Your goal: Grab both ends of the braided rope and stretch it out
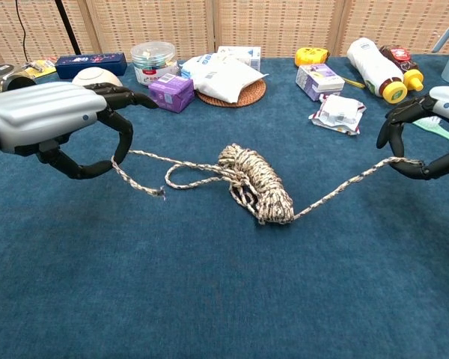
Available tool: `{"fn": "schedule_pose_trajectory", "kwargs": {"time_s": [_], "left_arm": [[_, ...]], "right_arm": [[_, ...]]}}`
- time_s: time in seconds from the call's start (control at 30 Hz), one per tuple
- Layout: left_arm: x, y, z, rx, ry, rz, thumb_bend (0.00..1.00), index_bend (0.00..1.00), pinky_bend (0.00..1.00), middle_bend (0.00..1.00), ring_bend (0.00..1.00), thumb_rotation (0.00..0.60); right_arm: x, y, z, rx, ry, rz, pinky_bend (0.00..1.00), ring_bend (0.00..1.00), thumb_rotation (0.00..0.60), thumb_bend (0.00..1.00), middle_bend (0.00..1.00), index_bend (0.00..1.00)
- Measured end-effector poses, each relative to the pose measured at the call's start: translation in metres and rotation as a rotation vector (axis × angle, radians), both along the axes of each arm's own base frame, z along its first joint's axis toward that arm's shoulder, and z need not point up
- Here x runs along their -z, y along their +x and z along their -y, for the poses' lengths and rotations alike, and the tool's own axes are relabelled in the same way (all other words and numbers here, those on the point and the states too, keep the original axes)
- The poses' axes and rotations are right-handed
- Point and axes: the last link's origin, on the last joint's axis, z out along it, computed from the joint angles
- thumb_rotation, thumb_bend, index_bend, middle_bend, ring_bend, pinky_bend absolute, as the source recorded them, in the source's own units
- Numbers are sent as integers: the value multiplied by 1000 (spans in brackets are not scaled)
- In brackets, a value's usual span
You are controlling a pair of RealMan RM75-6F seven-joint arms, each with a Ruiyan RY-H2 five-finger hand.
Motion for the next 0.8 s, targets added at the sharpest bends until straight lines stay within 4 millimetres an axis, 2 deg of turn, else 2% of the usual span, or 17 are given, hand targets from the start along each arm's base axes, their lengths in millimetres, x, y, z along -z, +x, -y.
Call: {"fn": "schedule_pose_trajectory", "kwargs": {"time_s": [0.6, 0.8], "left_arm": [[-58, -24, -21, -108, 161, 71, 478, 708, 0, 122, 0, 600], [-90, -41, -29, -164, 253, 86, 480, 710, 0, 123, 0, 600]], "right_arm": [[-33, -12, 14, 36, -89, -12, 0, 181, 600, 440, 398, 750], [-51, -22, 20, 58, -136, -30, 0, 187, 600, 441, 400, 751]]}}
